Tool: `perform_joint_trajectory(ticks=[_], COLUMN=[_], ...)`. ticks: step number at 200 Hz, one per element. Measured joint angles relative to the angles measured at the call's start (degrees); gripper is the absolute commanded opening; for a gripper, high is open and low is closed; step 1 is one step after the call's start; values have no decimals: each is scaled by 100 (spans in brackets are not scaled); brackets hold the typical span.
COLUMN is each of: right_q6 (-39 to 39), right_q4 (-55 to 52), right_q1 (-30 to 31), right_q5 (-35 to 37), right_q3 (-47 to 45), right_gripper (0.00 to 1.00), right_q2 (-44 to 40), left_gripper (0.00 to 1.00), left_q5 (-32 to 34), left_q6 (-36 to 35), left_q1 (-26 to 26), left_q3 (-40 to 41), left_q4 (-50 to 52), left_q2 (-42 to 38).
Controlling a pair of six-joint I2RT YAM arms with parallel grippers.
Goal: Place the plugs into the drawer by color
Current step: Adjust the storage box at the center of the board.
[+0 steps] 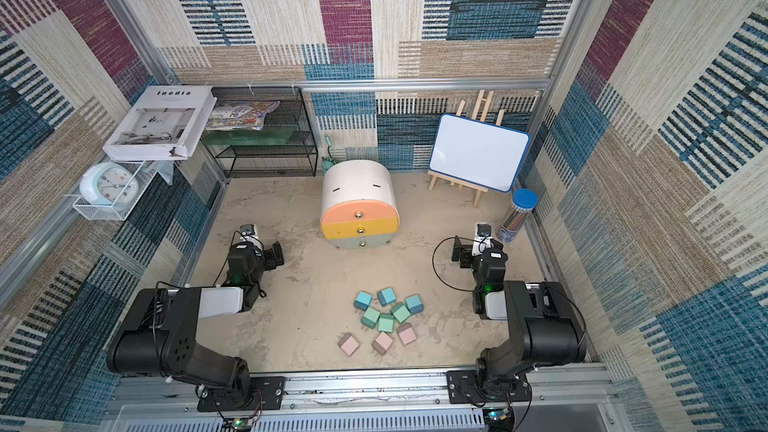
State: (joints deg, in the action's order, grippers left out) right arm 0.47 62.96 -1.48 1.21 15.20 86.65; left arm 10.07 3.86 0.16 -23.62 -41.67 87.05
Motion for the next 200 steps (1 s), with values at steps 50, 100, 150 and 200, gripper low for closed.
perform_joint_trajectory(ticks=[50, 100, 150, 200], right_q6=[-96, -116, 472, 1504], right_q4=[177, 208, -2159, -4754], right_q1=[4, 4, 234, 820], right_q5=[-20, -42, 691, 275], right_q3=[0, 13, 1690, 3143], right_gripper=[99, 99, 99, 99], right_q2=[13, 22, -1069, -1755], left_gripper=[99, 99, 95, 87], left_q5=[2, 2, 839, 841], left_q6=[-109, -131, 234, 1338], left_q1=[-17, -20, -269, -951], left_q3=[-2, -2, -2308, -3150], left_q4=[-166, -195, 2614, 5180], left_q2=[9, 9, -450, -1252])
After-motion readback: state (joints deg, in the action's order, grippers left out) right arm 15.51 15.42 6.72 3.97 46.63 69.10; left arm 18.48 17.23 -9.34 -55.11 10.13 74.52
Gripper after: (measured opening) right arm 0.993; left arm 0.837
